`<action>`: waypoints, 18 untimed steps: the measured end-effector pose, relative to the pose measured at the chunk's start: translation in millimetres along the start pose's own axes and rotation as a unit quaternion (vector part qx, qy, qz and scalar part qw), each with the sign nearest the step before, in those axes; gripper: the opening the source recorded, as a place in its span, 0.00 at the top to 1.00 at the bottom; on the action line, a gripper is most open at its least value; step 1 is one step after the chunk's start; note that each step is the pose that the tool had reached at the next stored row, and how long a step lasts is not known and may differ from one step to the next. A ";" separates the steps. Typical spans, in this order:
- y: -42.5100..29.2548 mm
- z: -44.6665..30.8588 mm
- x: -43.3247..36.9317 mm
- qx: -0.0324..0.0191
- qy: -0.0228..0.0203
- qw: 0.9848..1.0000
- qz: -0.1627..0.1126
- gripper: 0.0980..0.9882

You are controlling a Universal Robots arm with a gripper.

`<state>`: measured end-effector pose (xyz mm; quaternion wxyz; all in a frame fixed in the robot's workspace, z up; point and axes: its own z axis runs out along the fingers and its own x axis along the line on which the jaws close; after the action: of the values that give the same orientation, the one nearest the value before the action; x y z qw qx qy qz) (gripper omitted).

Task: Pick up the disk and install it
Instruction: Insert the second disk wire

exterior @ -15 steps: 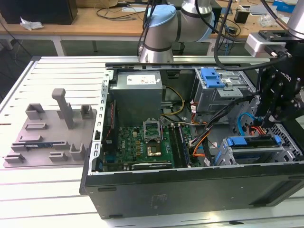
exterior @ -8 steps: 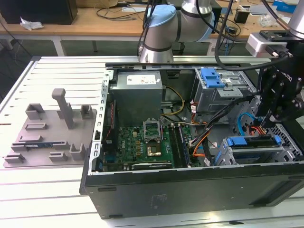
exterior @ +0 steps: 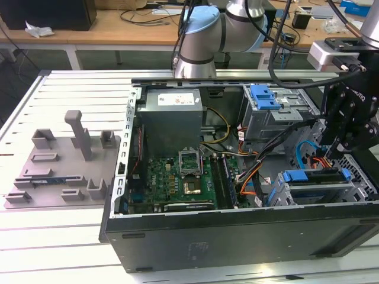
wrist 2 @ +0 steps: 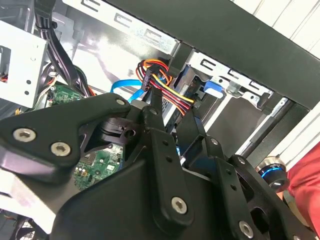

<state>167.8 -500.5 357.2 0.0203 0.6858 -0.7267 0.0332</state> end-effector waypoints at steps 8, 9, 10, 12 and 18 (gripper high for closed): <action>-2.9 0.1 0.0 -0.001 0.000 1.000 0.000 0.67; -8.5 0.2 -0.2 -0.003 0.000 1.000 -0.001 0.67; -8.5 0.2 -0.2 -0.003 0.000 1.000 -0.001 0.67; -8.5 0.1 -0.1 -0.003 0.000 1.000 -0.001 0.67; -8.1 -9.2 -0.5 -0.003 0.001 1.000 0.004 0.67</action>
<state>175.8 -499.7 366.4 0.0230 0.6828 -0.7295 0.0313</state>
